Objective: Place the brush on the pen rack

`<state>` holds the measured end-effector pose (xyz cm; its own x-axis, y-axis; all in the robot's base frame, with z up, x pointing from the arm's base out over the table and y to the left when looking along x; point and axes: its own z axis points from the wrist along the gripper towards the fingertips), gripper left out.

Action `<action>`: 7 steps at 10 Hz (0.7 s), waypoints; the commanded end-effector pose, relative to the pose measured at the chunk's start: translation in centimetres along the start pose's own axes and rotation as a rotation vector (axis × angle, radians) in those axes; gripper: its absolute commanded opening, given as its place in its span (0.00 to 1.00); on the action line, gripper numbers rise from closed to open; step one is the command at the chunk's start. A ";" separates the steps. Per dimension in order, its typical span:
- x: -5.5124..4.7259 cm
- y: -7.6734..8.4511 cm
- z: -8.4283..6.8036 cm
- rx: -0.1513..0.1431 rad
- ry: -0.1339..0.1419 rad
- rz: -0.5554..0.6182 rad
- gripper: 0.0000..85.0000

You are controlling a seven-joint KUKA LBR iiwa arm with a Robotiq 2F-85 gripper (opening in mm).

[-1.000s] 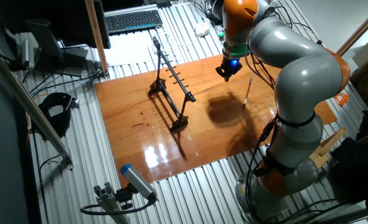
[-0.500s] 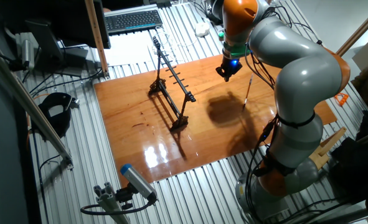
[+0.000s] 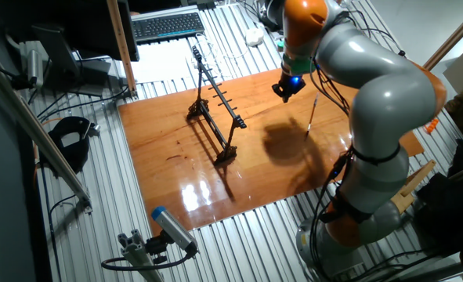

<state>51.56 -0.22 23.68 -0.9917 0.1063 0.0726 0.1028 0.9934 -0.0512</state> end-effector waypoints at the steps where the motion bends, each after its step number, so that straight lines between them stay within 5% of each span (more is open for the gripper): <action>1: 0.0 0.0 0.0 0.007 0.001 0.013 0.00; 3: 0.0 0.0 0.0 -0.001 0.046 0.028 0.00; 4: 0.0 0.0 0.0 -0.026 0.051 0.045 0.00; 6: 0.0 0.0 0.0 0.000 0.003 0.028 0.00; 7: 0.0 0.0 0.0 0.006 0.036 0.062 0.00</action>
<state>51.56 -0.28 23.64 -0.9804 0.1674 0.1040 0.1612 0.9848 -0.0654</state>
